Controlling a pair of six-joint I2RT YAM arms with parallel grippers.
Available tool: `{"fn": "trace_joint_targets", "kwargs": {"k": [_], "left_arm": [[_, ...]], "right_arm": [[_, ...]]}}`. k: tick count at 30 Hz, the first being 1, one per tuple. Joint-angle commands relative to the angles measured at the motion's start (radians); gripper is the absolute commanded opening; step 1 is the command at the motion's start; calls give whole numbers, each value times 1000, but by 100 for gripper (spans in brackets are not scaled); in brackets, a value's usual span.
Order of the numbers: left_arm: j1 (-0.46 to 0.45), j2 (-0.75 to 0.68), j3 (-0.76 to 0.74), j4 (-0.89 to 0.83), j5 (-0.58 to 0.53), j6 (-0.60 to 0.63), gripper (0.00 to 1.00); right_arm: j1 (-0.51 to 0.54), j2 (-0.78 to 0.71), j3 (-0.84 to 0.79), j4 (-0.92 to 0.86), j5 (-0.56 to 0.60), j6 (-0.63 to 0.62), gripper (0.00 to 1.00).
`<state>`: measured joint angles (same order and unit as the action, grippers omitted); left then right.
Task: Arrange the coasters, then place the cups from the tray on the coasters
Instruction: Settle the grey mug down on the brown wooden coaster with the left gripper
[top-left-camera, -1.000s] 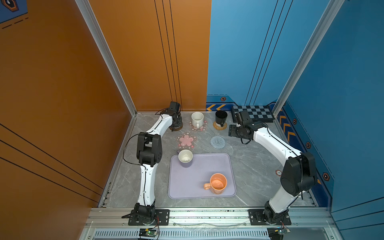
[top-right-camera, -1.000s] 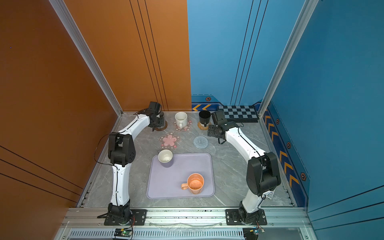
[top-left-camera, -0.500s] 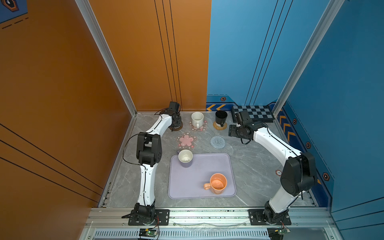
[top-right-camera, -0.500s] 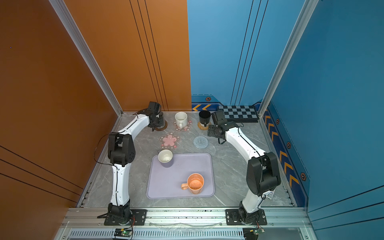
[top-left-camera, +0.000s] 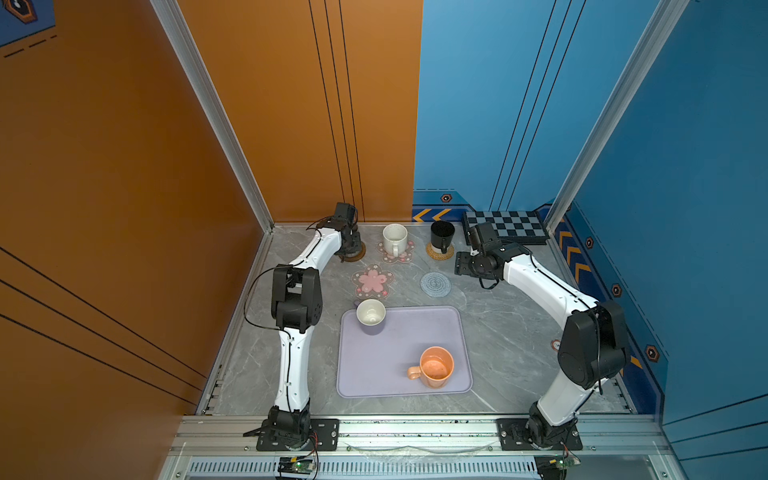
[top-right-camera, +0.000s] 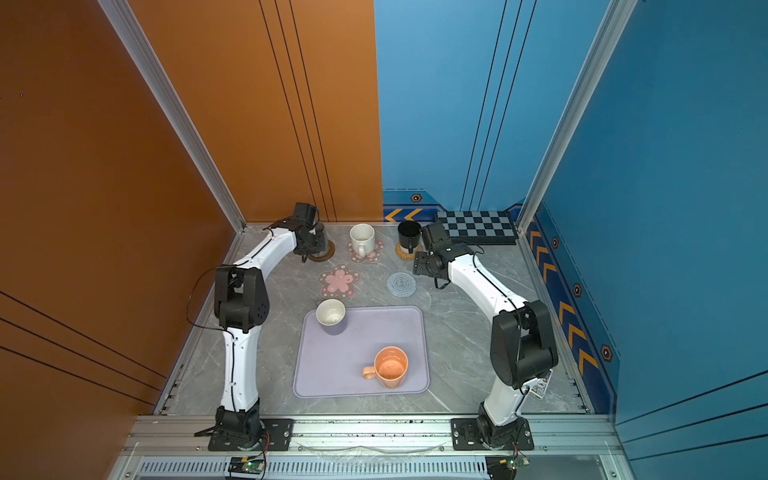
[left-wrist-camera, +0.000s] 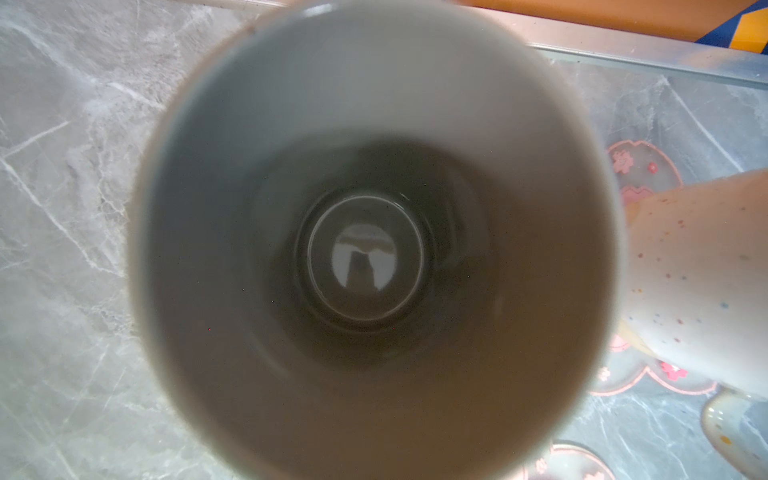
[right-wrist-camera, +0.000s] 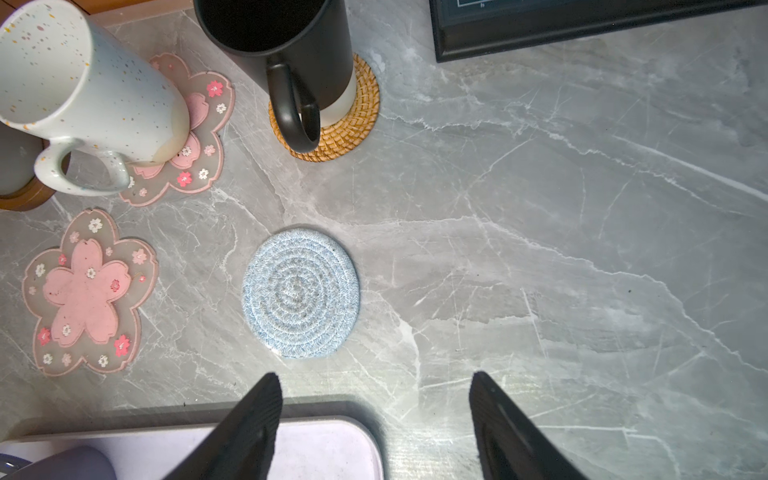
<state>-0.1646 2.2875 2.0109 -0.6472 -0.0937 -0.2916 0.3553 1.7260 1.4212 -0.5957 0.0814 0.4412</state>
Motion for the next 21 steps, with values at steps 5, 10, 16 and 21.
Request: {"fn": "trace_joint_targets", "kwargs": {"k": [5, 10, 16, 21], "left_arm": [[0, 3, 0, 14, 46, 16, 27], [-7, -9, -6, 14, 25, 27, 33], [-6, -19, -16, 14, 22, 37, 33], [-7, -47, -49, 14, 6, 41, 32]], "right_arm": [[9, -5, -1, -32, -4, -13, 74], [12, -9, -10, -32, -1, -10, 74], [14, -22, -19, -31, 4, -7, 74], [15, -38, -24, -32, 6, -7, 74]]}}
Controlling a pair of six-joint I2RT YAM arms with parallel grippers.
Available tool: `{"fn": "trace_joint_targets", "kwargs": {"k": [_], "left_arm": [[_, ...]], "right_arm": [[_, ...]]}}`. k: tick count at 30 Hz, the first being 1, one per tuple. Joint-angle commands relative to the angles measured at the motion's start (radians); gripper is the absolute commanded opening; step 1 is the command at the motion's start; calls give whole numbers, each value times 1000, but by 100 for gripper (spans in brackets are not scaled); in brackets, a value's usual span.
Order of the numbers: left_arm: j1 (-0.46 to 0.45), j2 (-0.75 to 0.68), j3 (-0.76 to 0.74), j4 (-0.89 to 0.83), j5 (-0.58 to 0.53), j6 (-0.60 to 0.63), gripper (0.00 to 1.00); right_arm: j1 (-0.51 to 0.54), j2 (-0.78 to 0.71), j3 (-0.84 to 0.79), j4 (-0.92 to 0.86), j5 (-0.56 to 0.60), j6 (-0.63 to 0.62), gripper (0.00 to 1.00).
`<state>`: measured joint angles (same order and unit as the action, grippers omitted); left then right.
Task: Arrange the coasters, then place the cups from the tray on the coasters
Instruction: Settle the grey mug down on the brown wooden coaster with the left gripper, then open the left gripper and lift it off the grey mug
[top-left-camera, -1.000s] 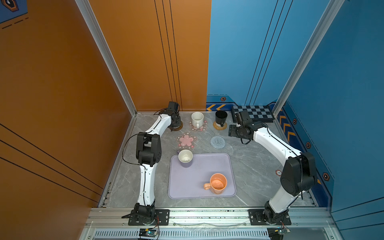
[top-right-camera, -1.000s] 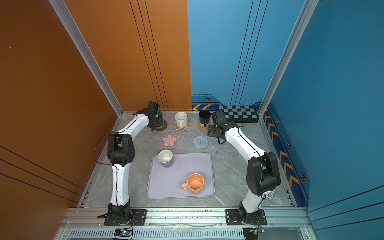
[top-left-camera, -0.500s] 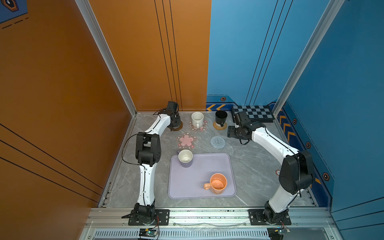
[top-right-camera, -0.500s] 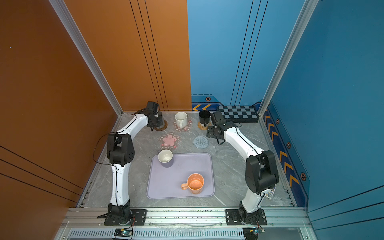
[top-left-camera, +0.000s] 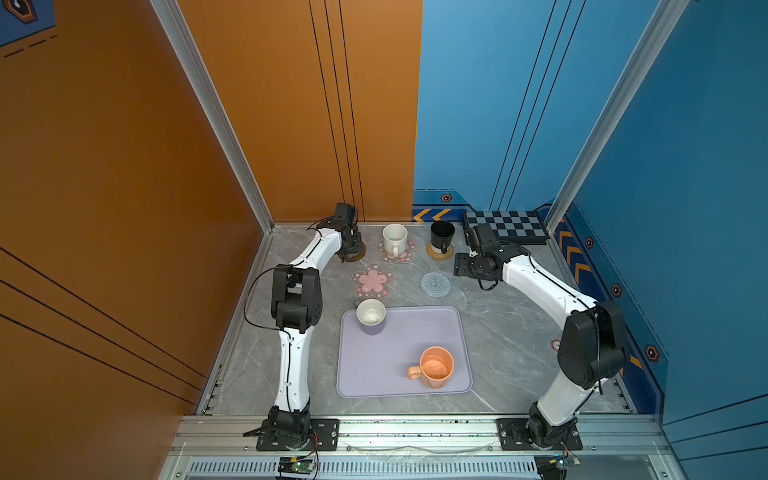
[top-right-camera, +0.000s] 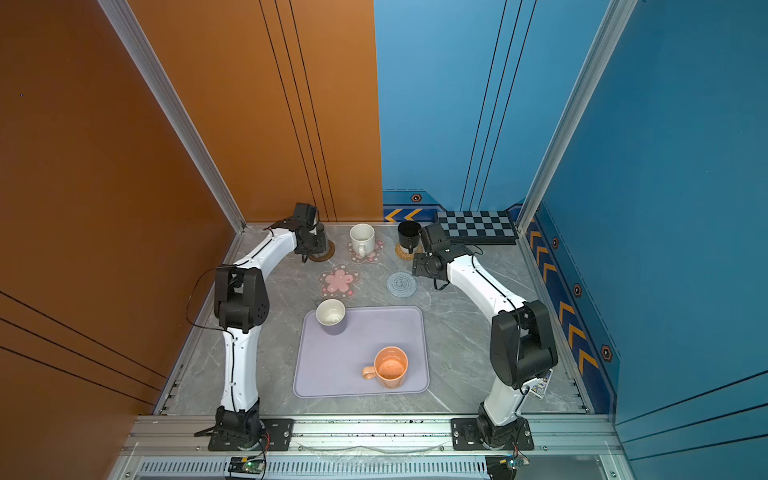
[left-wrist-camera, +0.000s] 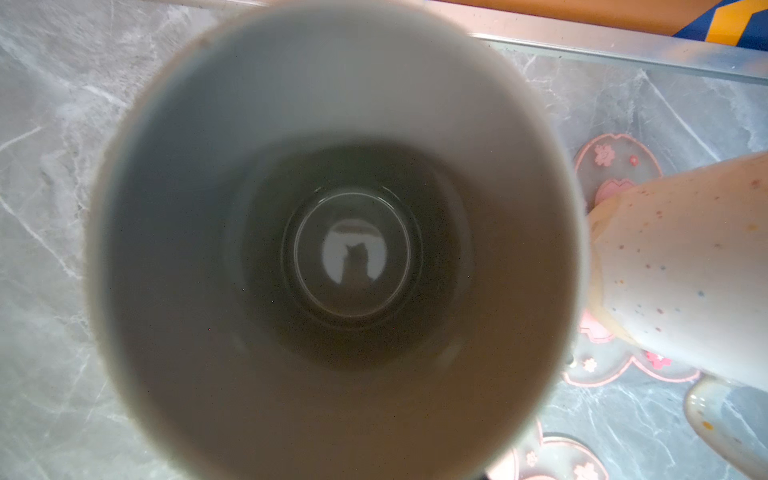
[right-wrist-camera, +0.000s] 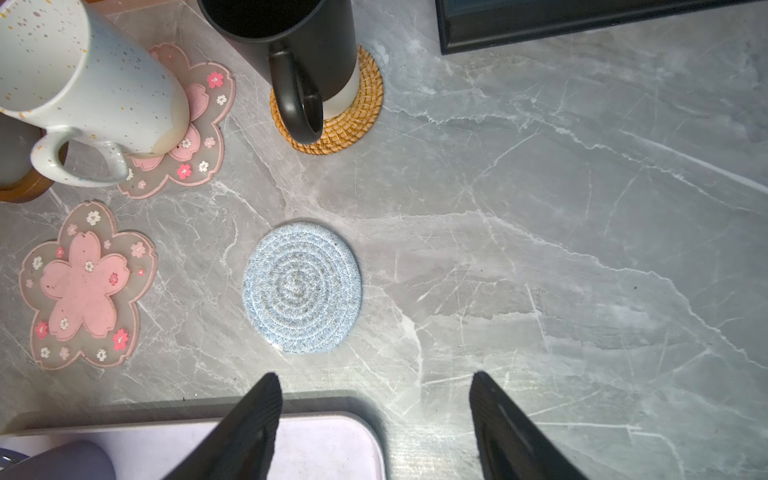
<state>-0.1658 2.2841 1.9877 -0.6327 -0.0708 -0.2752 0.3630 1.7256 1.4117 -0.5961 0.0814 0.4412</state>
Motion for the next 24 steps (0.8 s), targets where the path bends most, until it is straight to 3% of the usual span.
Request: {"fn": "trace_joint_targets", "kwargs": {"k": [1, 14, 24], "left_arm": [[-7, -48, -29, -1, -18, 30, 32], [-17, -139, -79, -2, -38, 34, 33], [-81, -360, -279, -38, -201, 93, 33]], "right_arm": [[8, -40, -16, -31, 6, -7, 74], [11, -113, -55, -31, 23, -18, 74], [38, -224, -133, -28, 39, -2, 75]]}}
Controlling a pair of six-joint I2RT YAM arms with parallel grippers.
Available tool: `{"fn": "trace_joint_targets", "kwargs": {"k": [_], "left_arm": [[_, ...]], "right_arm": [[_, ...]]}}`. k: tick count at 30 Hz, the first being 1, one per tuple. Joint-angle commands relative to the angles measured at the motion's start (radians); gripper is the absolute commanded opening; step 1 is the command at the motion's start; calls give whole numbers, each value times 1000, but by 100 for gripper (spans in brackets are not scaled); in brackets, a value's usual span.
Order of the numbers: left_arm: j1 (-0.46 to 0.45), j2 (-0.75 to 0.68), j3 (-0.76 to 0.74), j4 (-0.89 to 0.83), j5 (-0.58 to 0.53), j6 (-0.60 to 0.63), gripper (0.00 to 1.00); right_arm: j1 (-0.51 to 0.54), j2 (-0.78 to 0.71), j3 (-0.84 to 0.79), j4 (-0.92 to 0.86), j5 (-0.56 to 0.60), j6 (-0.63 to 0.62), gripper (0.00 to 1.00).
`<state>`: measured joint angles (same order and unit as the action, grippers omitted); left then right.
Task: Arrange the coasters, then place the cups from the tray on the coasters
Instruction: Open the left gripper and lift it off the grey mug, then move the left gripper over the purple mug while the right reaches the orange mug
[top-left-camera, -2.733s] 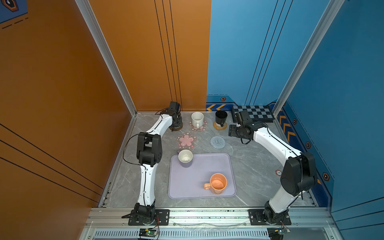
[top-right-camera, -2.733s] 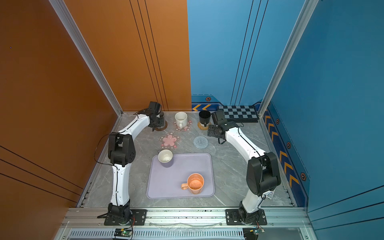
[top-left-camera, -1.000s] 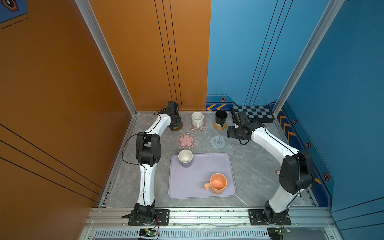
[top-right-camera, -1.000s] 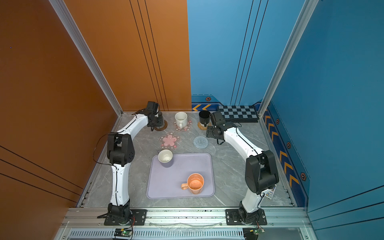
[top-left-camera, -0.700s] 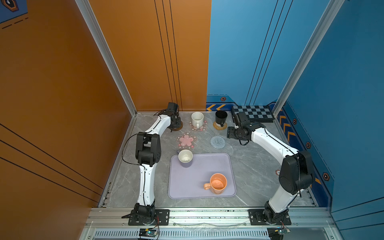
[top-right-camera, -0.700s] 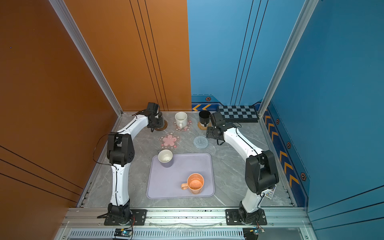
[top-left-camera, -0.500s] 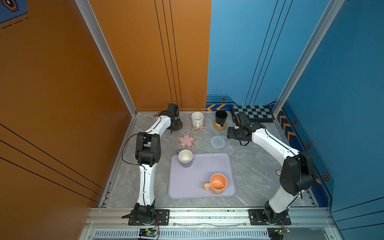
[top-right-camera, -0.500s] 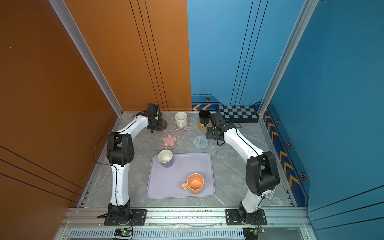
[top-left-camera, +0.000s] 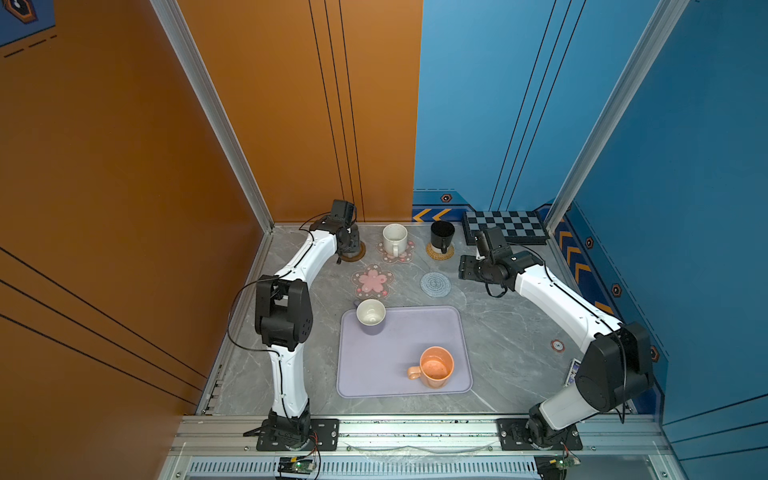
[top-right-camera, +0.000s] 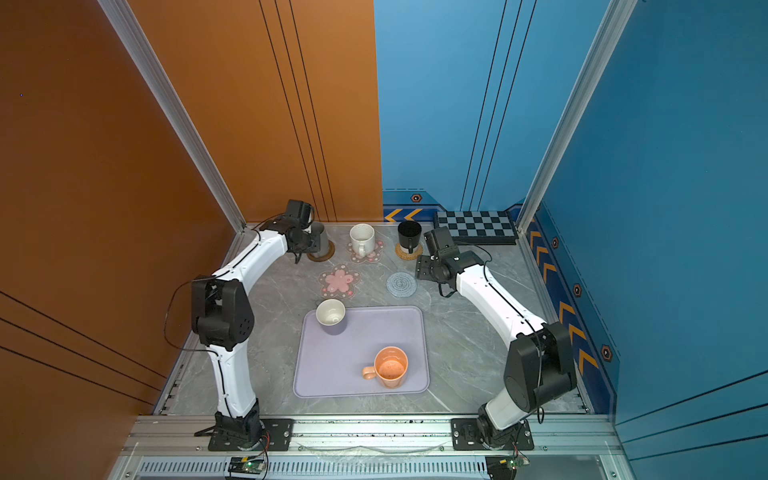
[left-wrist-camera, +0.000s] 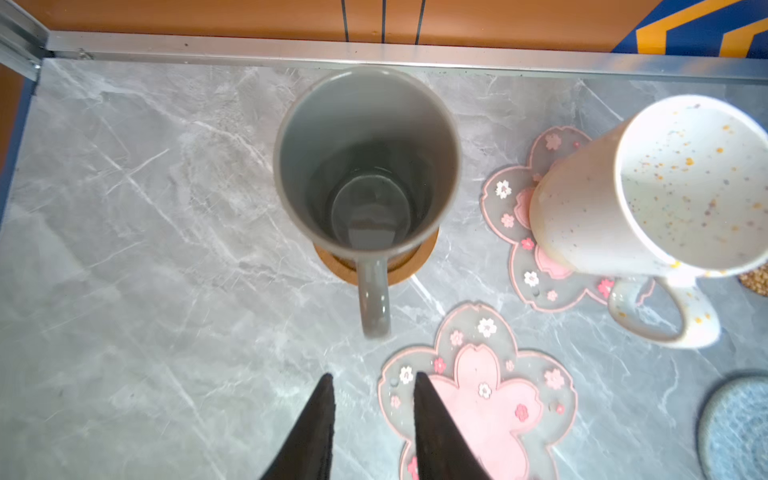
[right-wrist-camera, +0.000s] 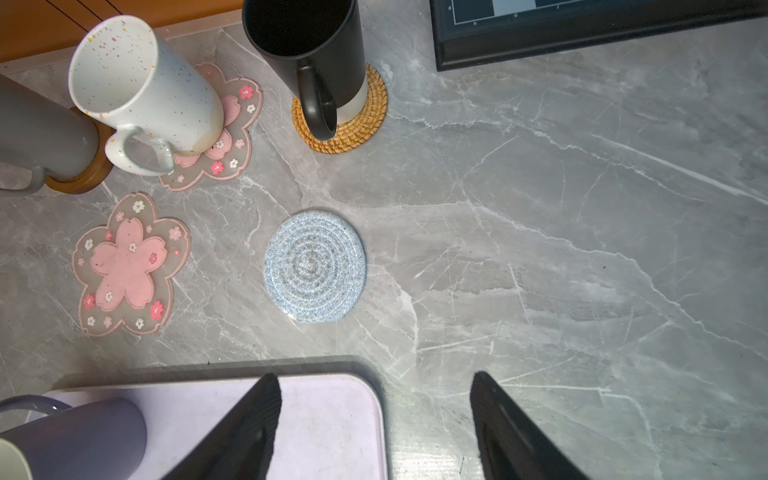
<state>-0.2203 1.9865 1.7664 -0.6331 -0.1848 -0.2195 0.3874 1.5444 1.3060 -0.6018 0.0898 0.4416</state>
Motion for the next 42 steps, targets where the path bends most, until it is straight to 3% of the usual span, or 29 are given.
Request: {"fn": "trace_joint_targets", "kwargs": {"k": [1, 9, 16, 24, 30, 42], "left_arm": [[-38, -93, -88, -45, -114, 41, 33], [-164, -343, -330, -98, -275, 9, 33], [-253, -644, -598, -99, -190, -197, 33], [-408, -912, -779, -132, -219, -339, 33], [-466, -966, -821, -186, -238, -367, 33], [-478, -893, -818, -201, -275, -376, 32]], "right_arm": [[23, -60, -40, -23, 32, 1, 74], [150, -260, -187, -25, 128, 30, 75], [285, -513, -431, -53, 185, 113, 75], [396, -838, -590, -126, 230, 256, 76], [435, -905, -634, -156, 234, 326, 76], [581, -784, -540, -193, 302, 362, 76]]}}
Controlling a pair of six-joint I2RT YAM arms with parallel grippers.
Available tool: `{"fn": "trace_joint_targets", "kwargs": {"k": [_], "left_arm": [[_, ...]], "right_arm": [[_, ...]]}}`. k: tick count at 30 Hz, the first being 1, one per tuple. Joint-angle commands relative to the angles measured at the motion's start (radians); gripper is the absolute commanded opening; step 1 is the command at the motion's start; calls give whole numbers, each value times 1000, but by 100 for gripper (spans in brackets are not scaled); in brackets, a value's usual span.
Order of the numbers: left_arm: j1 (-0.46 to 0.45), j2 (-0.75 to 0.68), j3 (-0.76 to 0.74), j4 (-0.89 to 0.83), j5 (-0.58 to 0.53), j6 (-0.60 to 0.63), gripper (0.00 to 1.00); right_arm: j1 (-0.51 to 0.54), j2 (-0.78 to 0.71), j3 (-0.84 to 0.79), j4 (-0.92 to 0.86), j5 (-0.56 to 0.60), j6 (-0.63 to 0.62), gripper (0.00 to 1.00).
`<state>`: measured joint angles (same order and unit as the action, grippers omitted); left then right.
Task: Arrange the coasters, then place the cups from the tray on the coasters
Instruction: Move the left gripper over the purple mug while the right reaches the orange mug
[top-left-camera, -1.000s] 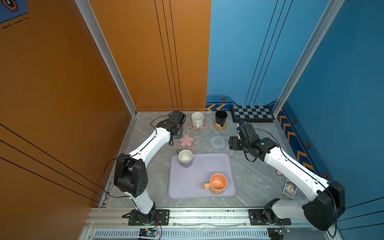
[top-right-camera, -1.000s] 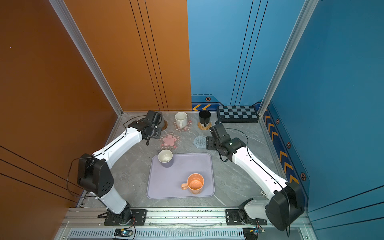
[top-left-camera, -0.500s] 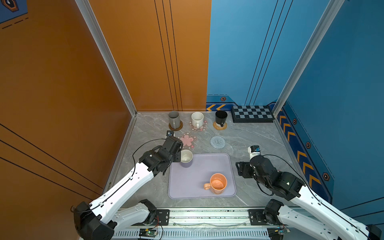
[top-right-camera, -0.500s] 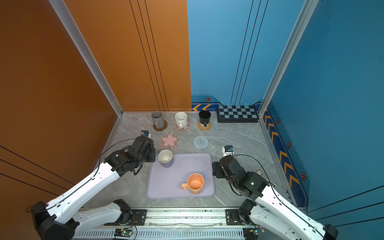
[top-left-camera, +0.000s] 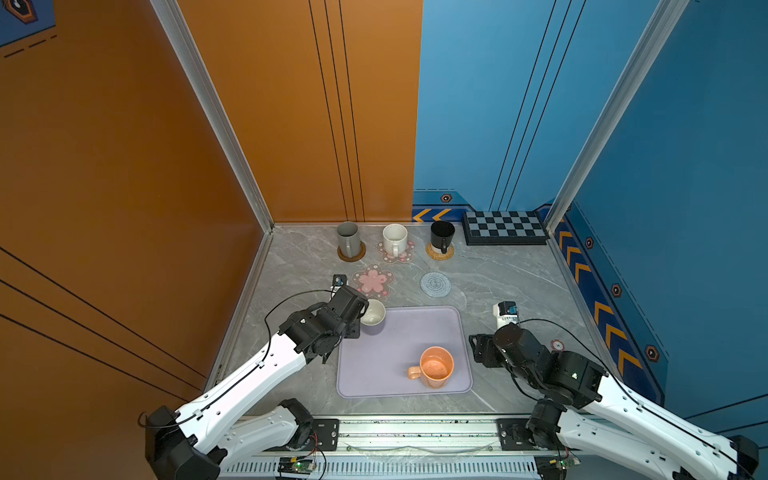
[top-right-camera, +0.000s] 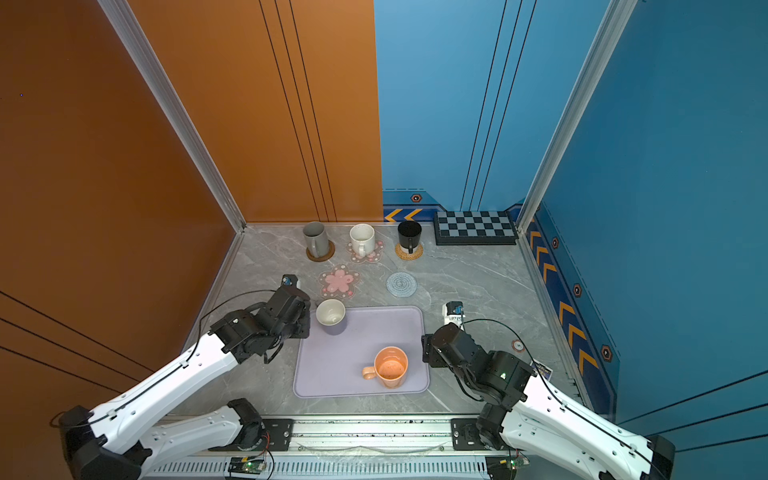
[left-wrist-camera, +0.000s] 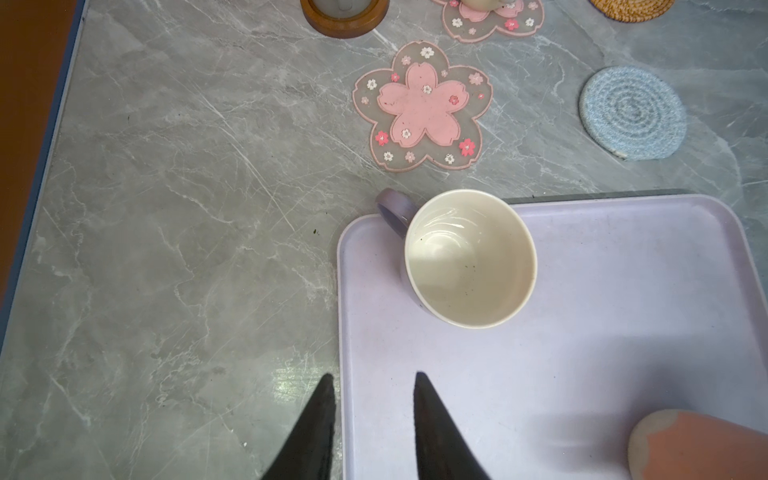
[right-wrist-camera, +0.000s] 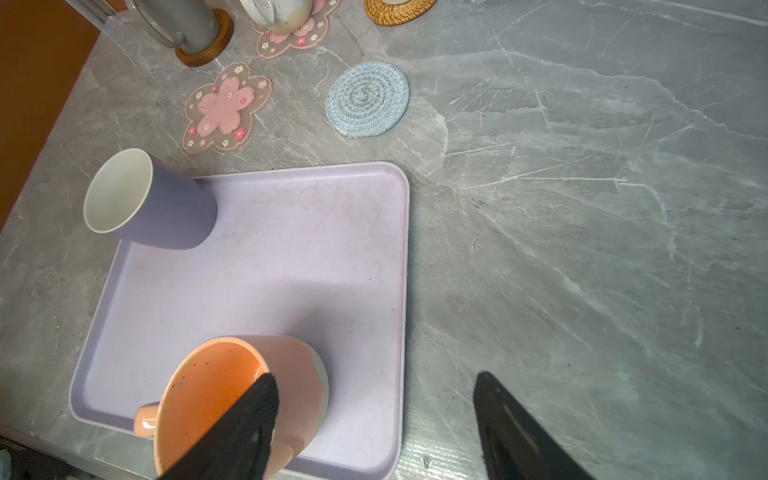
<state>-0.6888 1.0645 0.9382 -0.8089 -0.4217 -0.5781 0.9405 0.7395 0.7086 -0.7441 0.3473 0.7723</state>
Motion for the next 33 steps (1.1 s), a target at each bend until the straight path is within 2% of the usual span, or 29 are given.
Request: {"fn": "trace_joint_targets", "kwargs": {"k": [1, 6, 12, 21, 26, 30, 33], "left_arm": [[-12, 39, 14, -24, -42, -18, 32], [-15, 64, 32, -27, -73, -24, 32], [-15, 39, 28, -26, -60, -30, 32], [13, -19, -23, -34, -20, -11, 31], [56, -72, -25, -36, 22, 8, 29], [86, -104, -34, -39, 57, 8, 28], [95, -122, -42, -46, 65, 3, 27]], "right_arm": [[41, 37, 79, -74, 44, 43, 76], [169, 150, 183, -144, 90, 57, 75], [264, 269, 302, -159, 92, 40, 75], [350, 499, 524, -253, 69, -161, 74], [372, 562, 563, -266, -24, -355, 73], [366, 619, 590, -261, -111, -446, 70], [372, 656, 603, -261, -209, -510, 61]]}}
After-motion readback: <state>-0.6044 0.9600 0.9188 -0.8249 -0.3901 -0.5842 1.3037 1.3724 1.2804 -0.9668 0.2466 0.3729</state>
